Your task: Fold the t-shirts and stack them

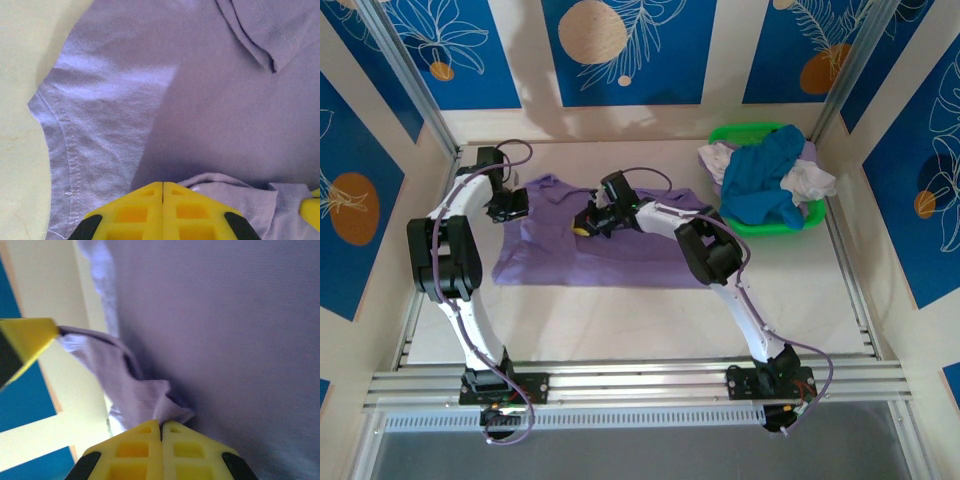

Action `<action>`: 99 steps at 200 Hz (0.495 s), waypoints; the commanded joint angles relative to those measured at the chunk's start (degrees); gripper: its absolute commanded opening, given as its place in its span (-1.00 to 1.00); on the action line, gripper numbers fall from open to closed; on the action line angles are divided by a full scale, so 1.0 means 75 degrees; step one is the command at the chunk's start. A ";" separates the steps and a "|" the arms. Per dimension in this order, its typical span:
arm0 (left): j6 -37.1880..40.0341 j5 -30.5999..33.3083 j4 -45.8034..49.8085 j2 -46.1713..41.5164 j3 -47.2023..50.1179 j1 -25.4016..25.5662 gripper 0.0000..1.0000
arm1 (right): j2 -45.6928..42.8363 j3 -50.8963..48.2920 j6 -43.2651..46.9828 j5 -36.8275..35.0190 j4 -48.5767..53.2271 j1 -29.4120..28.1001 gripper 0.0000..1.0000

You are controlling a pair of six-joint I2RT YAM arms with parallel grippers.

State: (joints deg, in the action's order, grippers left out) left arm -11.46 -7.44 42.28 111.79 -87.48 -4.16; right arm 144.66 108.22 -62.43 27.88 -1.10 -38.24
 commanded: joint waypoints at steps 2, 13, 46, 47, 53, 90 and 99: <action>-0.0147 -0.0062 -0.0086 -0.0063 -0.0244 -0.0109 -1.00 | -0.0570 -0.0239 0.0181 -0.0620 0.0113 0.0018 -1.00; -0.0170 -0.0017 -0.0062 -0.0019 -0.0288 -0.0113 -1.00 | -0.0632 -0.0262 0.0198 -0.0752 0.0346 0.0036 -0.96; -0.0279 0.0009 -0.0203 0.0023 -0.0391 -0.0113 -1.00 | -0.0926 -0.0487 0.0414 -0.1013 0.0551 0.0070 -0.60; -0.0278 0.0008 -0.0201 0.0024 -0.0393 -0.0113 -1.00 | -0.0937 -0.0497 0.0426 -0.1023 0.0566 0.0071 -0.59; -0.0300 0.0008 -0.0206 0.0035 -0.0433 -0.0111 -0.87 | -0.1017 -0.0546 0.0513 -0.1098 0.0634 0.0071 -0.53; -0.0402 0.0055 -0.0074 -0.0138 -0.0457 -0.0112 -0.20 | -0.1837 -0.1027 0.1101 -0.1456 0.1408 0.0175 -0.22; -0.0464 0.0033 -0.0075 -0.0271 -0.0331 -0.0112 -0.15 | -0.2083 -0.1257 0.1243 -0.1501 0.1606 0.0217 -0.19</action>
State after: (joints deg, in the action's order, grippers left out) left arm -13.65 -7.33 41.06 111.79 -89.78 -4.19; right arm 135.44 102.08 -57.34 18.76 5.19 -37.50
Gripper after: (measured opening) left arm 0.395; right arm 0.391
